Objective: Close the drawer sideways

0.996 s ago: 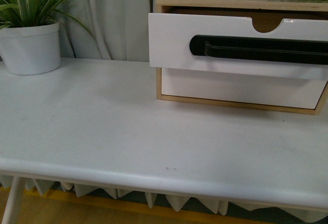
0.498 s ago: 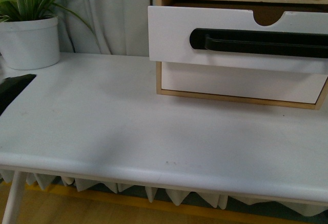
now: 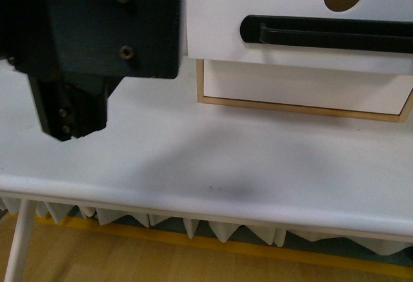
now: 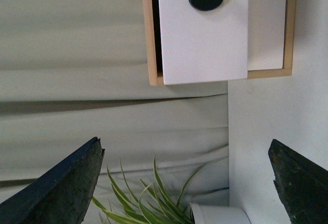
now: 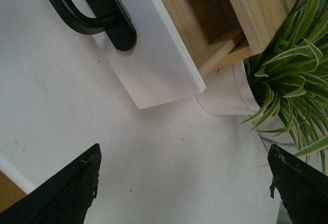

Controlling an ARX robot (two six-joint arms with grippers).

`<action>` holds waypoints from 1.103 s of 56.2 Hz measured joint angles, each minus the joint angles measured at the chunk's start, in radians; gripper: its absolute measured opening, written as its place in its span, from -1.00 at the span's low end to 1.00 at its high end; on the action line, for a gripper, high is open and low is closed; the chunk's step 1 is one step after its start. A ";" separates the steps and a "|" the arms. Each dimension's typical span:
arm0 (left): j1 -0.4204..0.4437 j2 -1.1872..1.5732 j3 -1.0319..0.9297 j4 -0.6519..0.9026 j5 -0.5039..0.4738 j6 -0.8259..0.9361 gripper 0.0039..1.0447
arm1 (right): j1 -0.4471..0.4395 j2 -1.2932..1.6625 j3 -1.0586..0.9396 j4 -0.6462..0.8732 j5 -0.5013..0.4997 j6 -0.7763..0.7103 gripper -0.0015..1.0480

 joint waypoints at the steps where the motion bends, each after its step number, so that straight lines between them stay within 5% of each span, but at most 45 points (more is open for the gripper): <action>1: -0.003 0.006 0.005 0.000 0.000 0.000 0.88 | 0.002 0.004 0.003 0.000 0.002 -0.002 0.82; 23: -0.050 0.217 0.204 0.014 -0.017 0.016 0.88 | 0.074 0.119 0.065 0.008 0.041 -0.084 0.82; 62: -0.051 0.363 0.399 0.005 -0.006 0.017 0.88 | 0.051 0.237 0.147 0.122 0.084 -0.165 0.82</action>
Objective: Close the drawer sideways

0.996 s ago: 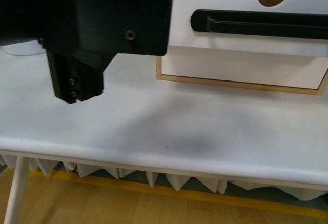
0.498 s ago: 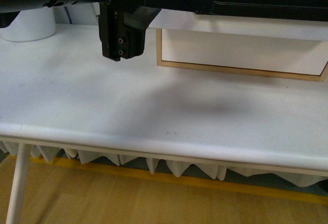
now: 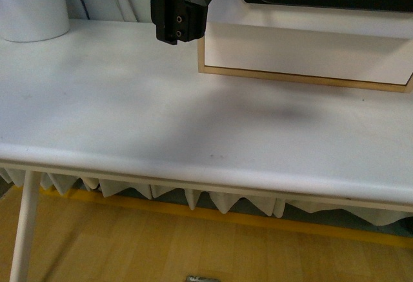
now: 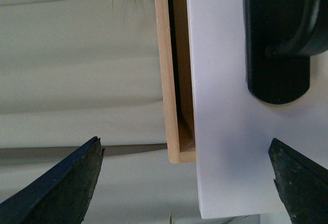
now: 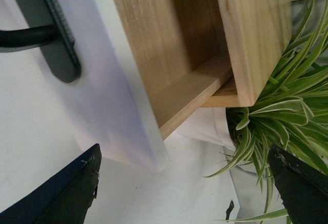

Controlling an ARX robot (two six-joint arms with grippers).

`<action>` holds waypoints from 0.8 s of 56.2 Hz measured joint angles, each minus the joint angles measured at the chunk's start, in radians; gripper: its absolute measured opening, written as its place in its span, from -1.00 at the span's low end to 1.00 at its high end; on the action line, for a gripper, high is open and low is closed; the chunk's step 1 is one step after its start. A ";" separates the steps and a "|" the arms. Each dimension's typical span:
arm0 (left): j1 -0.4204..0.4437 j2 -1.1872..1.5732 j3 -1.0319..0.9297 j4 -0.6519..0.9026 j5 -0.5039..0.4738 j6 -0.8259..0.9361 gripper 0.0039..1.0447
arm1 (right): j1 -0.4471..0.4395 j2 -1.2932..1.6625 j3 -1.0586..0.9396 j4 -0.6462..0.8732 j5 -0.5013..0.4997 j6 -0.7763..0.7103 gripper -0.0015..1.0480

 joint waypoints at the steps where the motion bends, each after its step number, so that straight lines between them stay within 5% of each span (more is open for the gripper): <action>1: 0.000 0.002 0.003 -0.001 0.001 0.000 0.88 | 0.000 0.006 0.005 0.007 0.002 0.000 0.82; 45: 0.000 0.234 0.316 -0.043 -0.022 0.004 0.88 | -0.022 0.295 0.177 0.233 0.025 0.104 0.82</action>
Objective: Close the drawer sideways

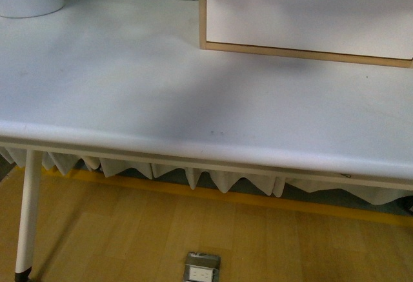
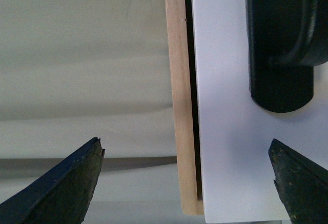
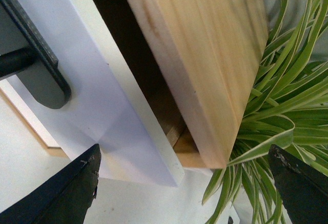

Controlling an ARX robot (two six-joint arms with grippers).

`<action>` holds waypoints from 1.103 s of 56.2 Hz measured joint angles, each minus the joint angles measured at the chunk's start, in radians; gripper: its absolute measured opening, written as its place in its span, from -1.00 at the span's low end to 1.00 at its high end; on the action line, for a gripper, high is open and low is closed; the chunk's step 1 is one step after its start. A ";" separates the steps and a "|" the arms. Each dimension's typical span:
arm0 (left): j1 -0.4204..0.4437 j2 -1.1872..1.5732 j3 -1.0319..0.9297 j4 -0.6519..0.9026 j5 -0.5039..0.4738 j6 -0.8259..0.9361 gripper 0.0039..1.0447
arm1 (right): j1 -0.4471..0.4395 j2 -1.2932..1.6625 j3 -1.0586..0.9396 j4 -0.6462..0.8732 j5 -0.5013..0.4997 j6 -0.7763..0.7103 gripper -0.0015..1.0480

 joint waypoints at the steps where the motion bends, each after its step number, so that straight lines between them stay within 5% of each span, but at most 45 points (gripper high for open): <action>1: 0.000 0.005 0.007 -0.001 -0.001 0.000 0.88 | -0.001 0.006 0.003 0.005 0.000 0.003 0.82; 37: 0.003 0.098 0.097 0.039 -0.027 -0.013 0.88 | -0.018 0.068 0.019 0.089 -0.018 0.092 0.82; 62: 0.008 -0.264 -0.311 0.207 -0.066 -0.126 0.88 | -0.030 -0.373 -0.283 0.126 -0.068 0.226 0.82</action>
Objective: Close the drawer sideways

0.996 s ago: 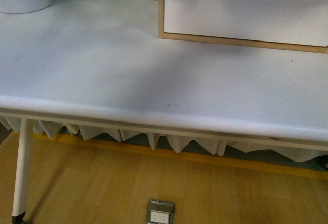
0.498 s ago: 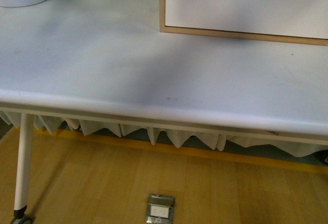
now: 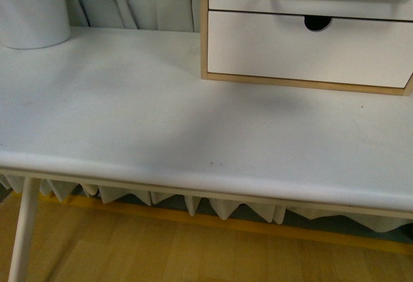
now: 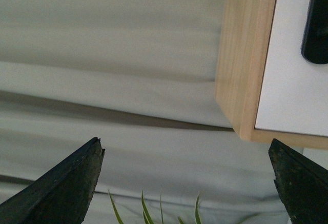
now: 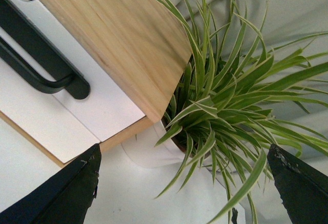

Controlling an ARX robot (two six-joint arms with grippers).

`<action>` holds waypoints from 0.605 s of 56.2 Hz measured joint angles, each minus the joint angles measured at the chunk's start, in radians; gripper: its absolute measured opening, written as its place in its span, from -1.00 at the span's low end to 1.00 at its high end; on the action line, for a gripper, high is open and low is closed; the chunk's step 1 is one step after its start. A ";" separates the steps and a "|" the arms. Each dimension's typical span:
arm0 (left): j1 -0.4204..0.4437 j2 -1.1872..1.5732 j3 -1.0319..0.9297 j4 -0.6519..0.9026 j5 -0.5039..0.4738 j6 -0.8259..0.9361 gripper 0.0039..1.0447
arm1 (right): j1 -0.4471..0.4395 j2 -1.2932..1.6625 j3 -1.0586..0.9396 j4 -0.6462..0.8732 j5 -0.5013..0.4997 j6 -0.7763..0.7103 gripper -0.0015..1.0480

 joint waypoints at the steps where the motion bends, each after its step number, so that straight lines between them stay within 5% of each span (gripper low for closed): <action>1: 0.000 -0.021 -0.025 0.007 -0.006 -0.008 0.88 | 0.002 -0.038 -0.030 0.001 0.000 0.007 0.82; 22: 0.037 -0.564 -0.622 0.148 -0.260 -0.276 0.88 | 0.069 -0.618 -0.517 0.079 0.164 0.183 0.82; 34: 0.098 -0.910 -0.862 -0.193 -0.465 -0.530 0.88 | 0.166 -0.912 -0.667 -0.052 0.289 0.311 0.82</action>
